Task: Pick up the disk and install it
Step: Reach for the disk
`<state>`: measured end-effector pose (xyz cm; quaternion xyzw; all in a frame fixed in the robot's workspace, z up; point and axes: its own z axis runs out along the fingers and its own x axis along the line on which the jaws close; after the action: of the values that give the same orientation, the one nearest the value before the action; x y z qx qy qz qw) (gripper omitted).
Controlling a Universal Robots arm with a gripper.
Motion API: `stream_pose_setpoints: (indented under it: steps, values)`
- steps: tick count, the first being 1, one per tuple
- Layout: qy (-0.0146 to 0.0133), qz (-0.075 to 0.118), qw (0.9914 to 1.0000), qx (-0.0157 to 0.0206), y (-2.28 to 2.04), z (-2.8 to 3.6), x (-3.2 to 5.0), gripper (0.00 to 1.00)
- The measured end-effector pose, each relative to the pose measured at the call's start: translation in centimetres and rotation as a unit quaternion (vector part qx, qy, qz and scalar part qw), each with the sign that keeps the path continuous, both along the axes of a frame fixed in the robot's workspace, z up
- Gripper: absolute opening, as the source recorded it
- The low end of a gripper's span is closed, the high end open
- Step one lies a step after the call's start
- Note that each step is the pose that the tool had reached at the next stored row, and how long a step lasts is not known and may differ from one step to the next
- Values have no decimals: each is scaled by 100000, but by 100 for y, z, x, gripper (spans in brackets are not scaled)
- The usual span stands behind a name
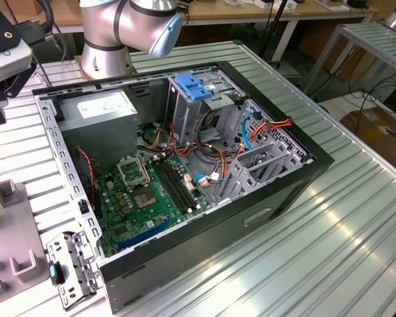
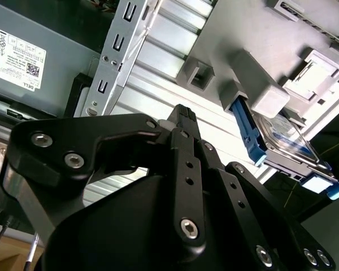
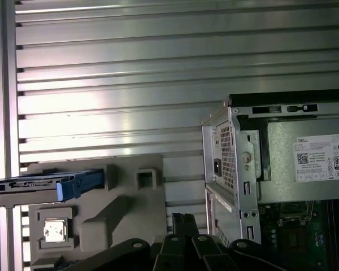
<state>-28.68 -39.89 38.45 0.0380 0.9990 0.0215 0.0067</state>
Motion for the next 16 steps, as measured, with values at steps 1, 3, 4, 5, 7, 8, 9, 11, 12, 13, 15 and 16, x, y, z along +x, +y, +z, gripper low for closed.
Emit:
stream_pose_setpoints:
  steps: [1,3,4,5,7,8,9,11,12,13,15,16]
  values:
    - [5,0,100000,0,0,0,-3,11]
    - [22,-1,100000,0,0,-1,-18,11]
    - [32,-1,100000,-1,0,-1,-24,11]
    - [40,-1,100000,0,0,-2,-34,11]
    - [54,-2,100000,-4,0,-2,-43,11]
    - [55,-6,100000,-2,1,-3,-65,11]
    - [54,-4,100000,0,10,-4,-84,11]
    - [63,-2,100000,20,36,-4,-132,11]
    - [58,0,100000,54,42,-4,-153,11]
    - [59,-5,100000,88,48,-4,-190,11]
    - [53,-9,100000,113,55,-6,-270,11]
    - [53,-5,100000,111,56,-6,-303,11]
